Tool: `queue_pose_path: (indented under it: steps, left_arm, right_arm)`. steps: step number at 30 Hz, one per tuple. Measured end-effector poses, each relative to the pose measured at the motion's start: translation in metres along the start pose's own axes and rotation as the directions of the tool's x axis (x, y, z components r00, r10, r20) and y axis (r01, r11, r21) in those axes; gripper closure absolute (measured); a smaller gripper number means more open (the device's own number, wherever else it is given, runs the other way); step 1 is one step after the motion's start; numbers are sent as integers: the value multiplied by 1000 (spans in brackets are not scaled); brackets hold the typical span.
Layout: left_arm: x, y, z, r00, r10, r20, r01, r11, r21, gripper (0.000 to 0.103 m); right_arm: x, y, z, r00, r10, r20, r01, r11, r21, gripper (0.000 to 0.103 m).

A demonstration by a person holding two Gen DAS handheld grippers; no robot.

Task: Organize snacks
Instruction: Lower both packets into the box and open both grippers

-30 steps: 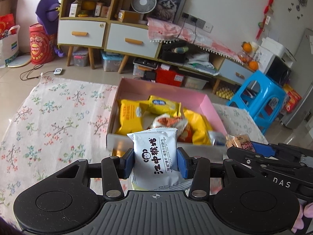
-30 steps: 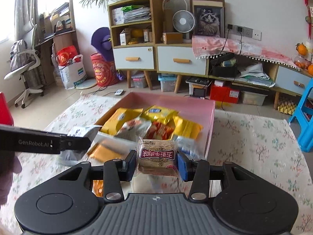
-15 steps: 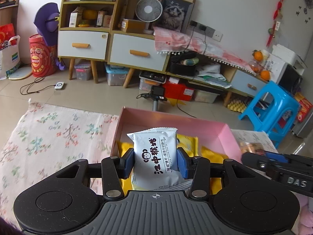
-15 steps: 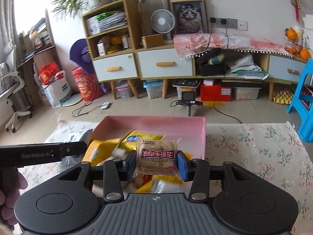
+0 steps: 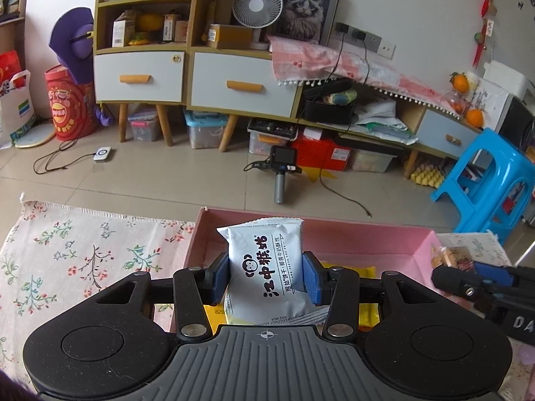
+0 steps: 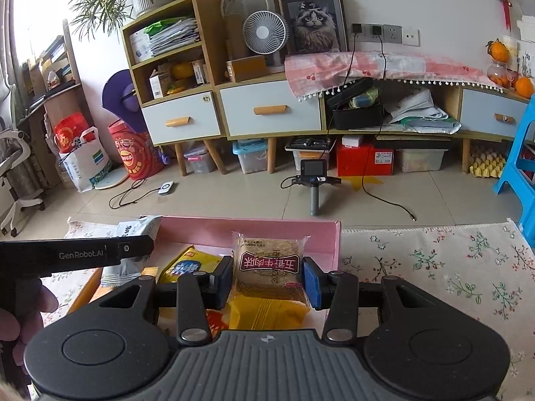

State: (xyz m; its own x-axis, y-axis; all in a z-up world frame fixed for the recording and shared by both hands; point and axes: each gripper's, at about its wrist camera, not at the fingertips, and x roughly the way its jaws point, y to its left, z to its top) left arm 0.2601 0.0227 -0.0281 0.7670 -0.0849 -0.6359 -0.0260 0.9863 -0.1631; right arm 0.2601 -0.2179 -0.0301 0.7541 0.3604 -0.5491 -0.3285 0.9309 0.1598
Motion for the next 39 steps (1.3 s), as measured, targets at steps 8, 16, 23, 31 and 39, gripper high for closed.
queue_pose_path:
  steps: [8,16,23,31,39]
  left_arm:
    - [6,12,-4,1000,18,2,-18,1000,-24,58]
    - [-2,12,-5,1000,-13,9,13,1000,-14,30]
    - [-18,5,-6,1000,-28,12,28,1000,13,21]
    - [-46,6,-13,999,-35,11,35,999,12,15]
    - [-74,10,-28,999,-40,-3,40,999,2,14]
  right_arm:
    - [5,3,6,1000,-7,9,7,1000,-4,66]
    - [-3,7,9,999,-25,31,25,1000,-13,39]
    - [-17,9,12,998,-40,41,41,999,-19,29]
    - [-42,16,11,998,-47,49,48,999,-23,22]
    - [-69,30,3,998,-40,40,42,997,-59,17]
